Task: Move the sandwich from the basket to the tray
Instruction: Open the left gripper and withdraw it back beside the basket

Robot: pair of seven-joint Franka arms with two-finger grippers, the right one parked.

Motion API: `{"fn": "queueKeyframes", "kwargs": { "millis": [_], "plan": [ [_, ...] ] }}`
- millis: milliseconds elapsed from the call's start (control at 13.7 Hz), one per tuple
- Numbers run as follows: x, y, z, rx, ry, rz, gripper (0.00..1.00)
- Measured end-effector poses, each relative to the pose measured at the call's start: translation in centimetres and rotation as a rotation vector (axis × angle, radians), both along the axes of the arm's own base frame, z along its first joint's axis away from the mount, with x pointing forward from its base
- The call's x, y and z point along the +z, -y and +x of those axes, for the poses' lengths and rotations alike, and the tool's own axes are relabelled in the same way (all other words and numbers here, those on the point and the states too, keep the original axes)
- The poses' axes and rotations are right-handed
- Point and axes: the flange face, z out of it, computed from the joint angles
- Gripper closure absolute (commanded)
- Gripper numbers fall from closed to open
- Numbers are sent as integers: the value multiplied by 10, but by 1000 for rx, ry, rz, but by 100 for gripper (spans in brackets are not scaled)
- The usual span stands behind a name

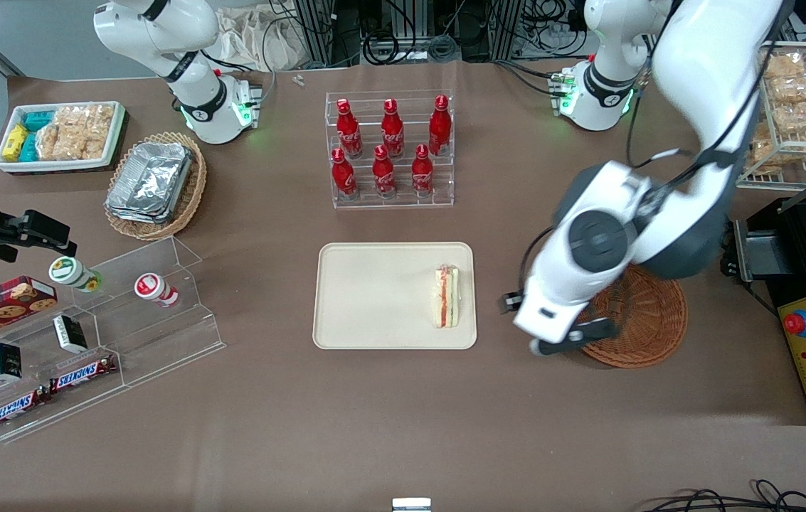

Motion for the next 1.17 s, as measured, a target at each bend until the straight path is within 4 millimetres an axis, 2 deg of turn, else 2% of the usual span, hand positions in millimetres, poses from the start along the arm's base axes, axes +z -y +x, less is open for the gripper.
{"fn": "queueKeyframes", "kwargs": {
  "millis": [219, 365, 438, 583, 729, 948, 1167],
  "plan": [
    [61, -81, -1, 13, -14, -5, 0],
    [79, -142, 3, 10, -17, -13, 0],
    [81, -164, 4, -8, -25, -16, 0],
    [82, -188, 2, -73, -45, -14, 0],
    [84, -206, -9, -141, -62, -18, 0],
    [85, -233, -43, -222, -20, -5, 0],
    [72, -242, -86, -251, 19, 15, 0]
  ]
}}
